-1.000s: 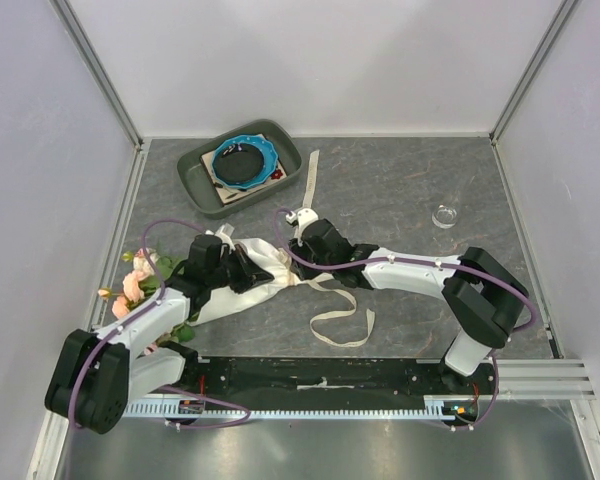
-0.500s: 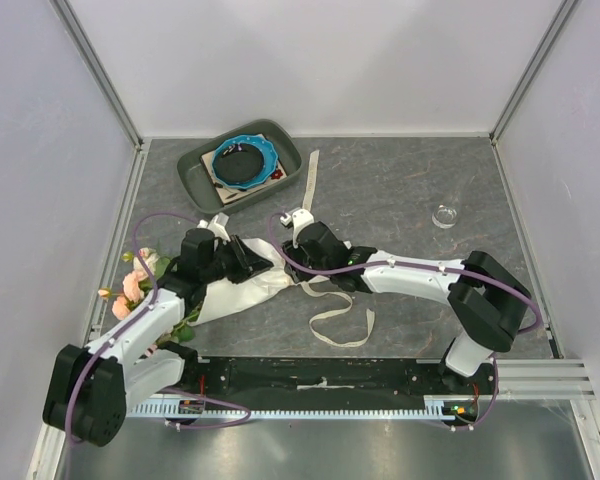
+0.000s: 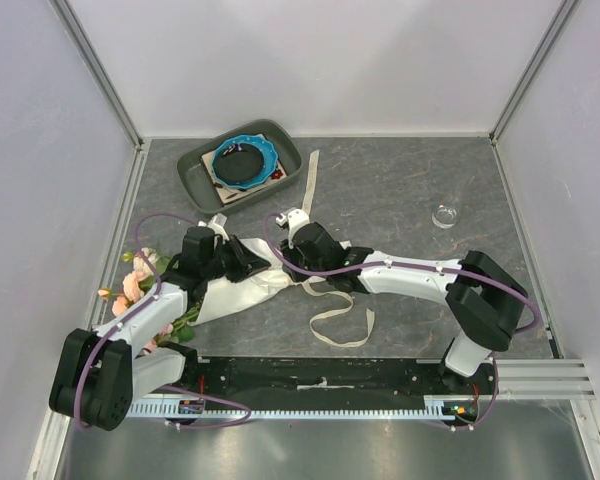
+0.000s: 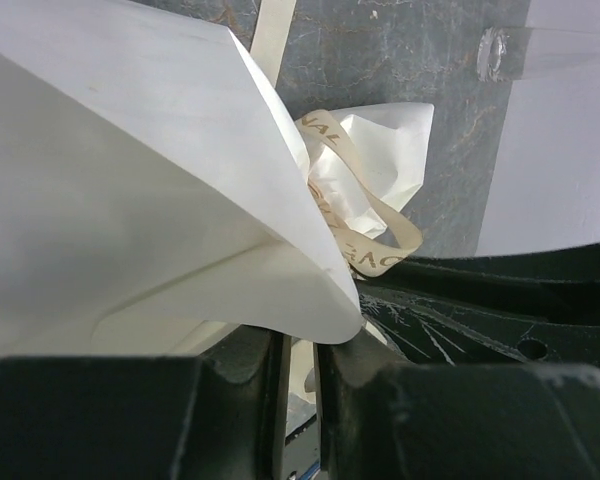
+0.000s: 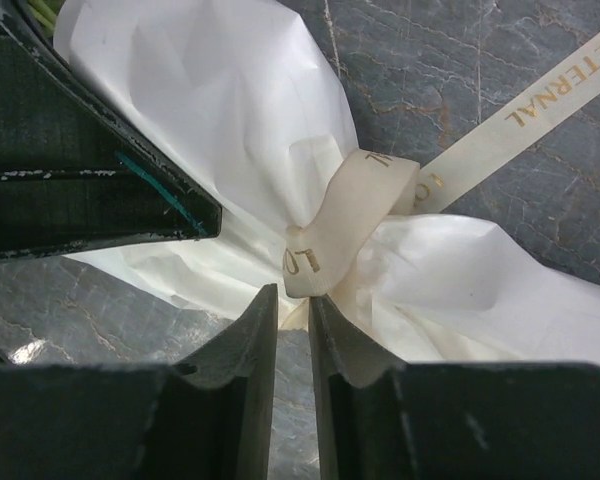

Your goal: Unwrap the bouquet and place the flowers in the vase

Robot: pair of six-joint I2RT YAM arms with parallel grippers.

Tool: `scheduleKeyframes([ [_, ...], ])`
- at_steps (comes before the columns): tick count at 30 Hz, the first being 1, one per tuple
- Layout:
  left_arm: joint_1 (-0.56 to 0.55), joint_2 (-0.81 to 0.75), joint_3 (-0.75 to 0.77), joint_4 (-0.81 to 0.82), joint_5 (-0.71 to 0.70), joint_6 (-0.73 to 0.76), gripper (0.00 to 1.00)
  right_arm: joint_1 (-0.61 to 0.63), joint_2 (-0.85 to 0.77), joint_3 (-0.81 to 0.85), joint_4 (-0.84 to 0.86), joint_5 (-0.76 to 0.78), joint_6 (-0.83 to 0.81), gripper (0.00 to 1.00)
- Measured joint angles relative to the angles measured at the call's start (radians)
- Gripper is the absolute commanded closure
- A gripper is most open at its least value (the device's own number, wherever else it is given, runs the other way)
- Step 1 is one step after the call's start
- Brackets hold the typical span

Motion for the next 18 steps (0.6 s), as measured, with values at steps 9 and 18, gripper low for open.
scheduleKeyframes([
  [9,0.0,0.001,-0.005,0.018,0.02,0.0,0.81,0.0,0.064,0.028,0.008,0.037,-0.005,0.68],
  [18,0.0,0.001,-0.017,0.021,0.021,0.0,0.81,0.0,0.076,0.034,0.003,0.06,-0.009,0.74],
])
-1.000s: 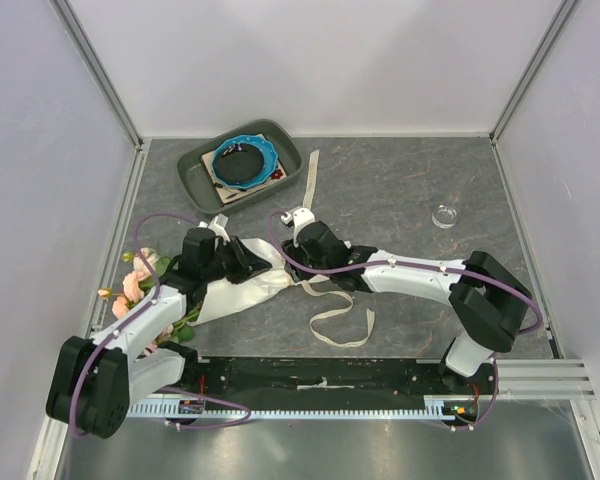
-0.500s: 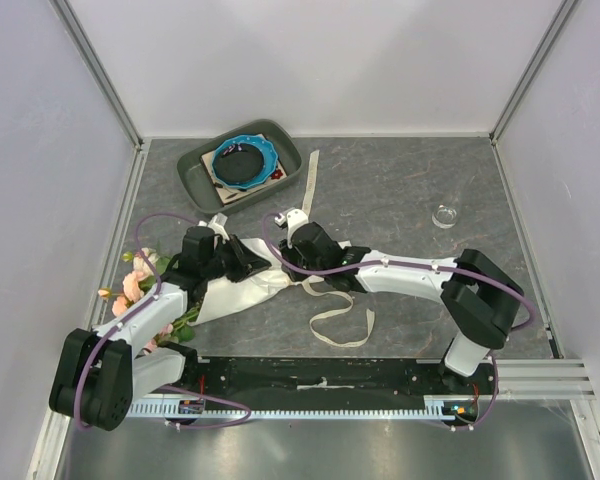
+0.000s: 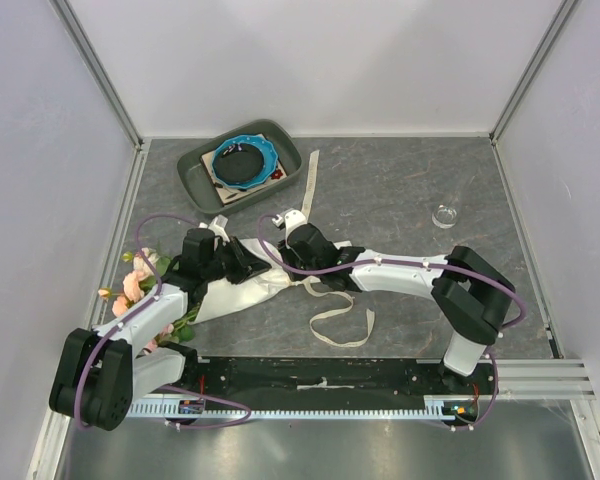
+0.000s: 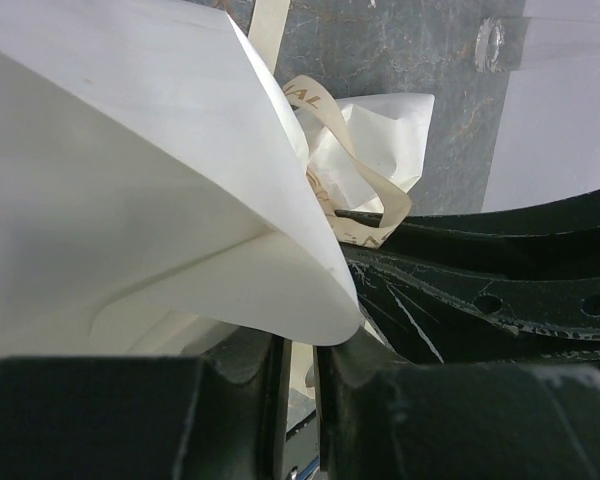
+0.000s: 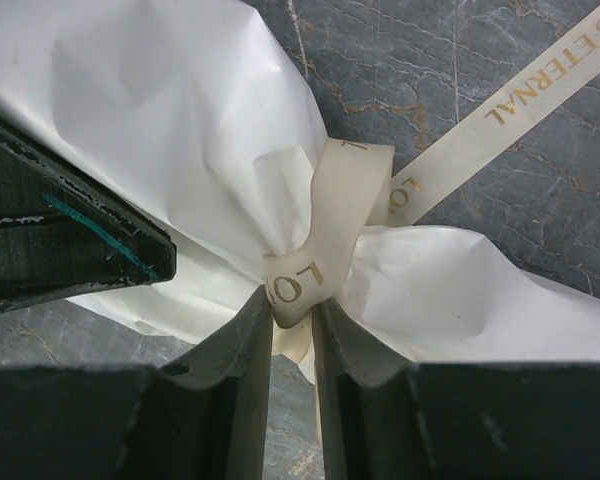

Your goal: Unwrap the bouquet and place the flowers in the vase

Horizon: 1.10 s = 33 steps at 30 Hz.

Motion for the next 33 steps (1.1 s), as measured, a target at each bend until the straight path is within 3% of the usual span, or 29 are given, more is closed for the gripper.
scheduleKeyframes([
  [7,0.0,0.001,-0.001,0.0,-0.002,0.0,0.81,0.0,0.014,0.005,0.004,-0.004,0.0,1.0],
  [14,0.009,0.007,-0.024,0.0,-0.012,-0.001,0.82,0.005,-0.035,0.005,-0.023,-0.003,0.001,1.0],
  [25,0.042,0.006,-0.05,0.053,0.006,-0.002,0.82,0.005,-0.31,-0.007,-0.109,-0.007,0.009,1.0],
  [33,0.055,0.006,-0.056,0.085,0.047,-0.002,0.79,0.005,-0.361,-0.008,-0.155,0.002,0.005,1.0],
])
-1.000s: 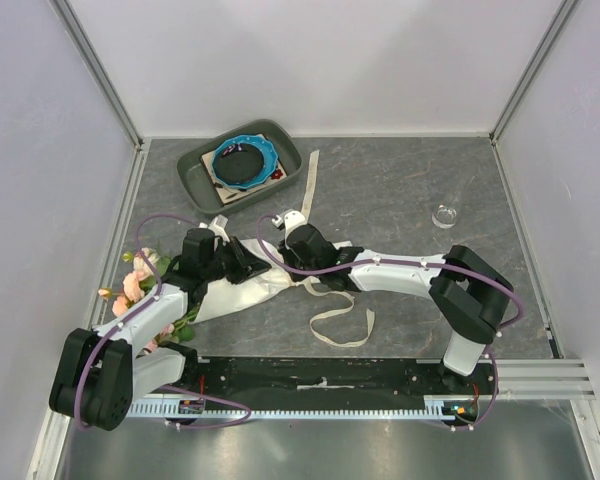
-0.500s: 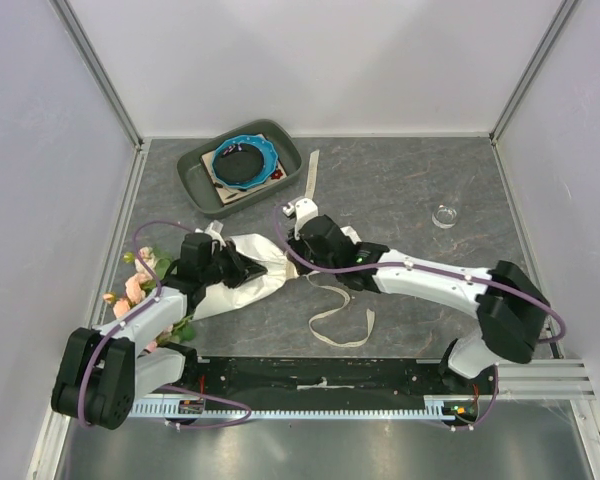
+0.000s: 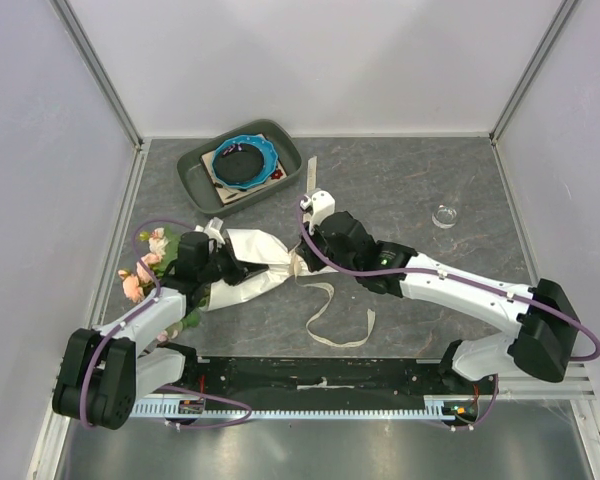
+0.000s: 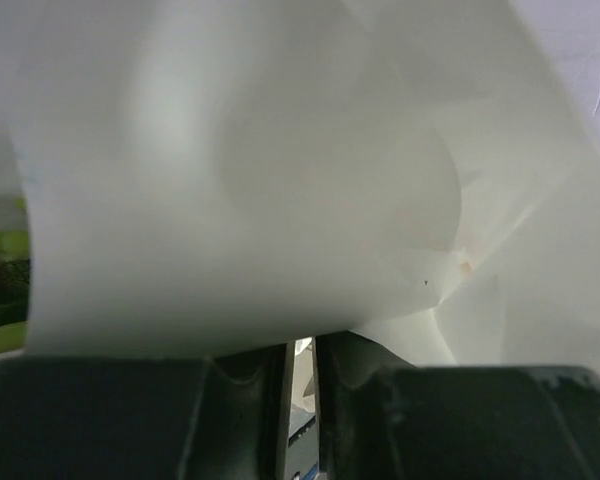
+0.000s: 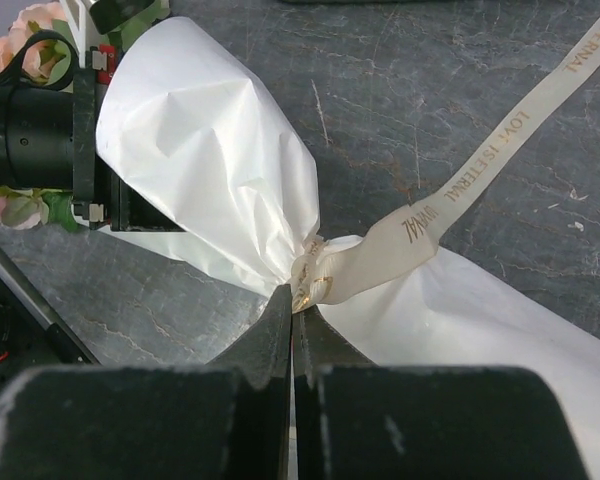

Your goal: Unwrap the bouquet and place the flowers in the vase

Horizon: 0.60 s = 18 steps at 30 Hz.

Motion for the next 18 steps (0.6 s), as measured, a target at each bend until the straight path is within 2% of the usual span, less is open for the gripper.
scheduleKeyframes([
  [4,0.005,-0.017,-0.005,-0.002,0.019,0.001,0.64,0.0,0.016,-0.002,0.016,0.003,0.0,1.0],
  [9,0.012,-0.134,-0.037,-0.037,0.036,0.005,0.5,0.0,0.112,-0.001,0.098,0.006,-0.003,1.0],
  [16,0.013,-0.437,-0.087,-0.117,0.09,0.007,0.48,-0.008,0.259,0.001,0.141,0.008,-0.013,1.0],
  [18,0.013,-0.483,-0.088,-0.116,0.108,0.007,0.52,-0.011,0.272,0.001,0.141,0.006,-0.013,0.93],
])
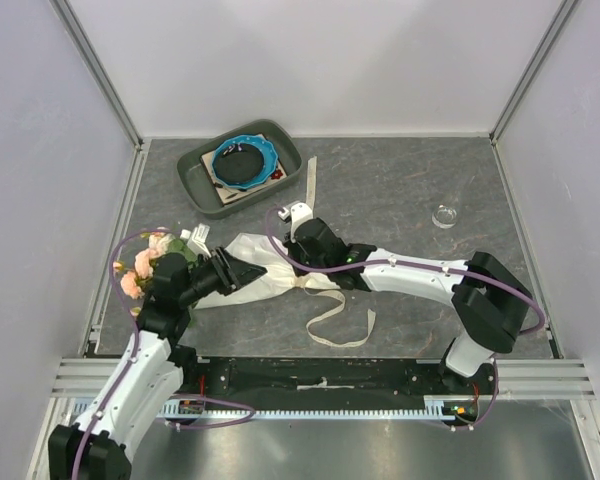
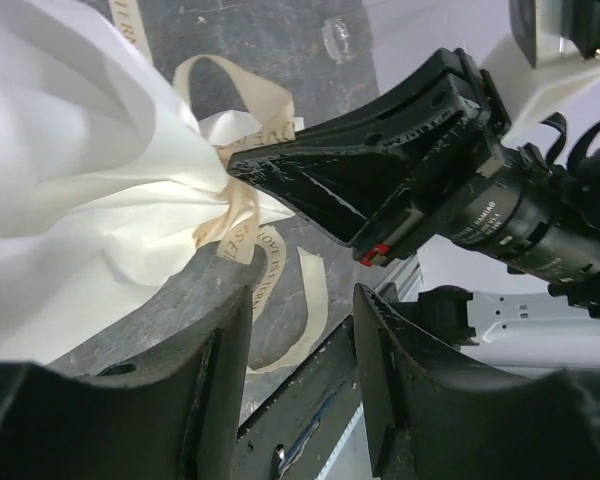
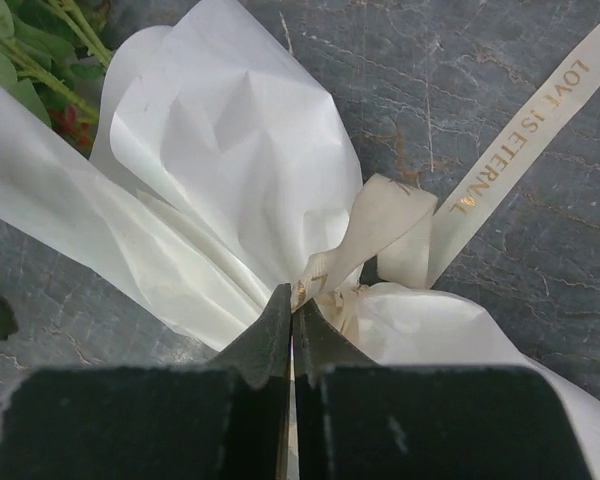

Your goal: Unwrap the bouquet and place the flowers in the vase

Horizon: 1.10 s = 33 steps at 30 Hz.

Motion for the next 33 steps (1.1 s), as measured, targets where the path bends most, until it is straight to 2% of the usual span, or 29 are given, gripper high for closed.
scheduleKeyframes([
  [1,0.0,-0.011,0.0,0.004,0.008,0.0,0.55,-0.002,0.001,0.0,0.0,-0.002,0.0,0.88],
  [2,0.0,-0.012,0.001,0.012,0.016,0.0,0.58,-0.002,0.001,0.0,0.0,-0.004,0.002,0.75],
  [3,0.0,0.002,0.005,0.016,0.024,-0.001,0.63,-0.003,0.001,0.005,-0.002,-0.008,0.005,0.71],
  [6,-0.001,0.126,0.049,0.036,0.048,-0.001,0.73,-0.004,-0.001,0.021,-0.013,-0.021,0.014,0.67],
  [8,-0.008,0.251,0.1,0.068,0.061,-0.002,0.74,-0.004,-0.012,0.026,-0.032,-0.021,0.018,0.6],
  [10,-0.018,0.362,0.138,0.099,0.064,-0.002,0.75,-0.003,-0.029,0.025,-0.059,-0.022,0.028,0.59],
  [16,-0.052,0.5,0.166,0.171,0.073,-0.002,0.81,-0.003,-0.094,0.008,-0.093,-0.021,0.047,0.65],
  [20,-0.065,0.568,0.171,0.193,0.051,-0.002,0.83,-0.004,-0.101,-0.011,-0.099,-0.012,0.061,0.66],
  [28,-0.064,0.629,0.152,0.21,-0.033,-0.002,0.85,-0.004,-0.071,-0.017,-0.118,0.008,0.068,0.66],
  [33,-0.064,0.642,0.14,0.219,-0.049,-0.002,0.85,-0.004,-0.029,-0.017,-0.117,0.007,0.07,0.71],
])
